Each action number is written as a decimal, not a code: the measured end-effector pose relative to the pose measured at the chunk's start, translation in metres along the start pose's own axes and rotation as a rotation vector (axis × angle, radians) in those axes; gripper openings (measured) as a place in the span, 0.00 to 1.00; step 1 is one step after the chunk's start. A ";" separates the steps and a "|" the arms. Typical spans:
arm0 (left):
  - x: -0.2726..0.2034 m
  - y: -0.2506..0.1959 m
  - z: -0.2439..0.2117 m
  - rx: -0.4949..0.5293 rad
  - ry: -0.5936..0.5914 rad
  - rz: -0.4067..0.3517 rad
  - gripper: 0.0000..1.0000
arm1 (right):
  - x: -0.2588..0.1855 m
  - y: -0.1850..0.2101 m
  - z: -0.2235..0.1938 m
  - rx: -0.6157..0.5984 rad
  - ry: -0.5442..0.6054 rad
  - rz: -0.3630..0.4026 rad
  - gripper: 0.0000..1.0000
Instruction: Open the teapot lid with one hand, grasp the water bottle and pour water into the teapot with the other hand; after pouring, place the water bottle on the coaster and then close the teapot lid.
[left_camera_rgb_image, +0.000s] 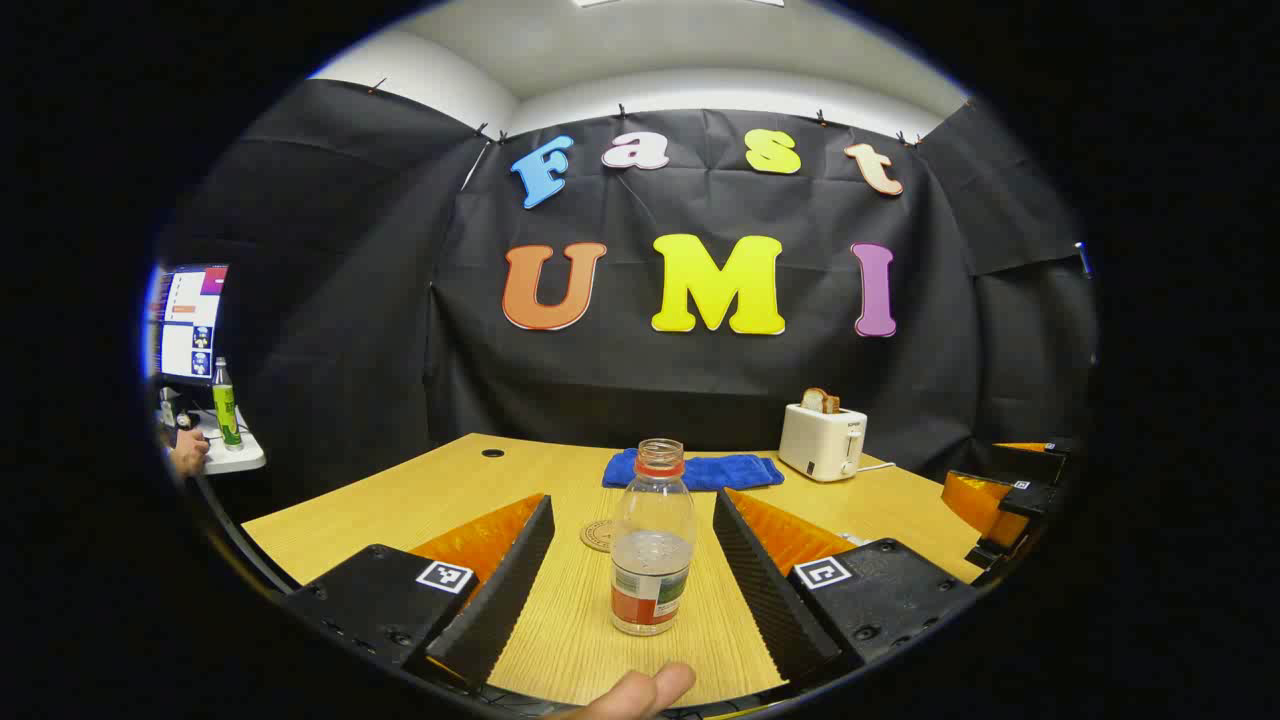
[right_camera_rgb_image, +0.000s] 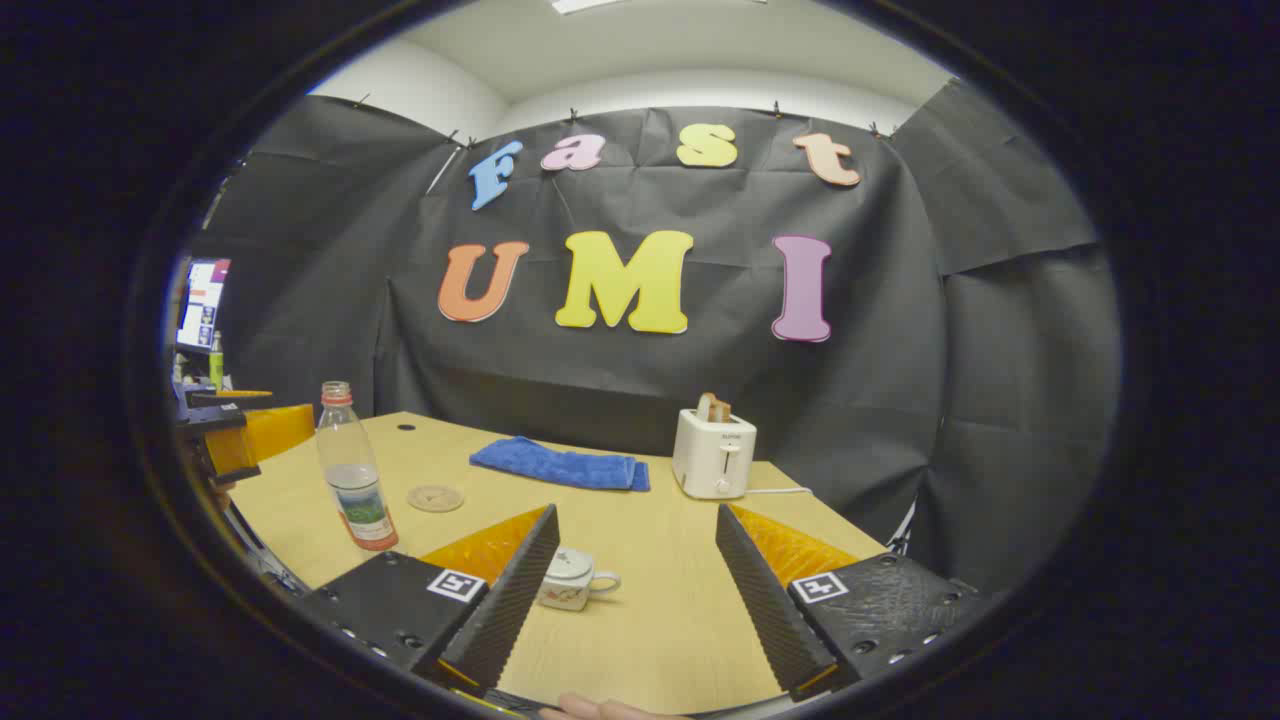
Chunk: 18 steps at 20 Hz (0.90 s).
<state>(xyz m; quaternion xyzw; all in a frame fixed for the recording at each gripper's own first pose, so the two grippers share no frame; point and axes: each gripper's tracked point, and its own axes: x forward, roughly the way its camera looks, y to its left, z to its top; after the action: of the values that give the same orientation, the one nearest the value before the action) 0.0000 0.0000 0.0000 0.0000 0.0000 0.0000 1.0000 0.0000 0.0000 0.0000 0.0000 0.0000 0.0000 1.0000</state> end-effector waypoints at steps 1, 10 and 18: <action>0.000 0.001 -0.001 0.003 0.003 -0.003 1.00 | 0.000 0.002 -0.002 0.005 0.003 -0.002 0.95; 0.018 -0.006 -0.022 0.070 0.070 -0.056 1.00 | 0.017 0.003 -0.014 0.038 -0.026 -0.065 0.95; 0.020 0.003 -0.029 0.041 0.022 -0.010 1.00 | 0.068 0.036 -0.059 0.082 0.082 0.019 0.95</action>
<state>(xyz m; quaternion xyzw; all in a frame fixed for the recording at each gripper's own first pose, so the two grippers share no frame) 0.0202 0.0035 -0.0293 0.0206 0.0110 -0.0048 0.9997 0.0684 0.0365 -0.0594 0.0409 0.0412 0.0094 0.9983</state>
